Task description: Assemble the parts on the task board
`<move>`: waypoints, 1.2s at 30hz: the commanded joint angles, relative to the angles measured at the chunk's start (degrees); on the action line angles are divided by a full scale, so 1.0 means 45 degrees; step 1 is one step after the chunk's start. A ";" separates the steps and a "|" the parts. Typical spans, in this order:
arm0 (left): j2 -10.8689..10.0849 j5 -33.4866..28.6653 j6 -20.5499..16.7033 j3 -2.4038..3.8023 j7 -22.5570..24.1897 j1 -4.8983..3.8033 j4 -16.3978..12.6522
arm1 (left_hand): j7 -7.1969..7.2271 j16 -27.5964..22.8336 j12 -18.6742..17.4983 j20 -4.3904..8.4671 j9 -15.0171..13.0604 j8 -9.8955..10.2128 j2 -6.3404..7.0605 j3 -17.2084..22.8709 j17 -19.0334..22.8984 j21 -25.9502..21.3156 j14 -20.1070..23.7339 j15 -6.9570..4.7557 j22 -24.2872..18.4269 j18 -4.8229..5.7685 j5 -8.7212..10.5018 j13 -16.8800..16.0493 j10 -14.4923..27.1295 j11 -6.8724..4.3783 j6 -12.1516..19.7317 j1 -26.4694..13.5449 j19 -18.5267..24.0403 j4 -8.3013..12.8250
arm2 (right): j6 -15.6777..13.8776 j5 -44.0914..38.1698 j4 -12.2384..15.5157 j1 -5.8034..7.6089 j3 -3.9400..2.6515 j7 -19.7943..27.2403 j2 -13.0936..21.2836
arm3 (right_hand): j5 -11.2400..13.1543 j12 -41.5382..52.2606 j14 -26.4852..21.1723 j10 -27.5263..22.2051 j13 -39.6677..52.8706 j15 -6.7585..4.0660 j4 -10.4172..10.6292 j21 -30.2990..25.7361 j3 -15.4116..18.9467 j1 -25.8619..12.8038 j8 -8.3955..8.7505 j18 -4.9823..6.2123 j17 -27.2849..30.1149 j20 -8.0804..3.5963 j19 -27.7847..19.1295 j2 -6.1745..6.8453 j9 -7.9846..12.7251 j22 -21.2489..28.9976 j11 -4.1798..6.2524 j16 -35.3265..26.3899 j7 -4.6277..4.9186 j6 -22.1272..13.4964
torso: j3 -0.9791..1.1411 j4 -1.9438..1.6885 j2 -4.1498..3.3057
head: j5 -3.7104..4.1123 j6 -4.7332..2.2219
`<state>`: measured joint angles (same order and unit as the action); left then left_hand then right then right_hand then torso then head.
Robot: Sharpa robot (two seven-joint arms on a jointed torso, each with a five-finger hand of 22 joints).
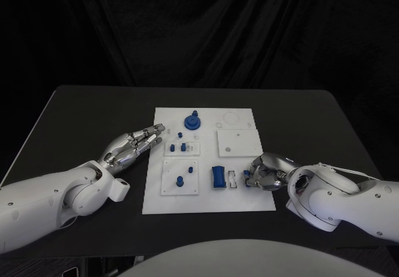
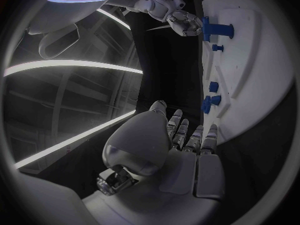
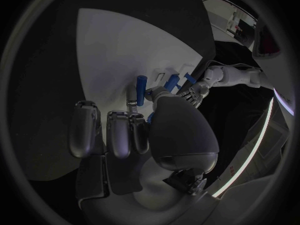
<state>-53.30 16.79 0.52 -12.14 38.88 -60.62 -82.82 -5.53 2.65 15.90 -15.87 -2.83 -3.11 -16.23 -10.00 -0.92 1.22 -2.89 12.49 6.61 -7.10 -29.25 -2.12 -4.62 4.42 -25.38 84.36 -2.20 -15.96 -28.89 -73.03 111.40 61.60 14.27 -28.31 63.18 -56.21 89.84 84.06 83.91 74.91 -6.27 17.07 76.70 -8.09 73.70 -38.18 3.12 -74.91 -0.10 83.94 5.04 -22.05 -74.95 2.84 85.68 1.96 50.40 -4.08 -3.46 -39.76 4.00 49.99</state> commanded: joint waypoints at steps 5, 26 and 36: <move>0.0022 0.0001 0.0150 0.0011 0.1075 0.0037 -0.0023 | -0.0080 0.0082 0.0049 -0.0085 0.0001 0.0056 -0.0021 0.0092 -0.0013 0.0076 0.0005 0.0054 0.0001 -0.0112 -0.0105 -0.0013 -0.0007 0.0132 0.0050 0.0127 0.0021 0.0032 | -0.1877 0.2271 0.0127 -0.0029 -0.0004 0.1779 -0.0108 | -0.0104 0.0035 0.1007 0.1352 0.3354 0.0075 -0.0116 0.0163 -0.0186 -0.0068 -0.0100 -0.0041 -0.1648 0.0109 0.0400 0.0184 -0.0086 -0.2484 -0.0087 0.0114 -0.0039 0.0053 | 0.0035 0.0003 0.0004 | 0.0025 0.0001; 0.0009 0.0001 0.0169 0.0011 0.1038 0.0047 -0.0085 | -0.0082 0.0084 0.0054 -0.0085 0.0000 0.0055 -0.0021 0.0103 -0.0014 0.0078 0.0004 0.0055 0.0012 -0.0112 -0.0115 -0.0014 -0.0009 0.0134 0.0039 0.0137 0.0017 0.0034 | -0.0696 0.2545 -0.0285 -0.0038 0.0000 0.0939 -0.0695 | 0.0702 0.0035 0.1003 0.1352 0.3354 0.0096 -0.0117 0.0140 -0.0148 -0.0595 -0.0104 -0.0028 -0.1629 0.0126 0.0393 0.0331 0.0016 -0.2468 -0.0107 0.0123 -0.0030 0.0014 | -0.0009 0.0003 -0.0004 | -0.0003 0.0001; 0.0033 0.0001 0.0209 0.0011 0.1028 0.0055 -0.0052 | -0.0085 0.0085 0.0048 -0.0087 0.0001 0.0057 -0.0020 0.0121 -0.0014 0.0079 0.0003 0.0059 0.0012 -0.0110 -0.0129 -0.0013 -0.0007 0.0135 0.0046 0.0154 0.0016 0.0039 | -0.0375 0.2546 -0.0351 -0.0068 0.0002 0.0678 -0.0810 | 0.0890 0.0035 0.0998 0.1352 0.3354 0.0093 -0.0108 0.0107 -0.0145 -0.0648 -0.0106 -0.0020 -0.1607 0.0127 0.0381 0.0336 0.0032 -0.2457 -0.0107 0.0114 -0.0030 0.0008 | -0.0011 -0.0004 -0.0005 | 0.0067 0.0001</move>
<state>-53.26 16.79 0.75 -12.14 38.88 -60.48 -82.97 -5.53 2.65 15.90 -15.86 -2.83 -3.11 -16.23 -9.85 -0.91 1.22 -2.89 12.49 6.59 -7.09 -29.52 -2.12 -4.82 4.62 -25.38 84.36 -2.20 -15.81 -32.16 -61.74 109.85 61.48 14.27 -23.57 59.65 -52.48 89.84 84.07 84.12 74.94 -6.27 16.50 77.45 -8.65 71.52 -38.39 3.12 -74.91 0.11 84.15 6.55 -21.96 -74.92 2.65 85.90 1.94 50.48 -4.11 -3.44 -39.78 4.19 49.99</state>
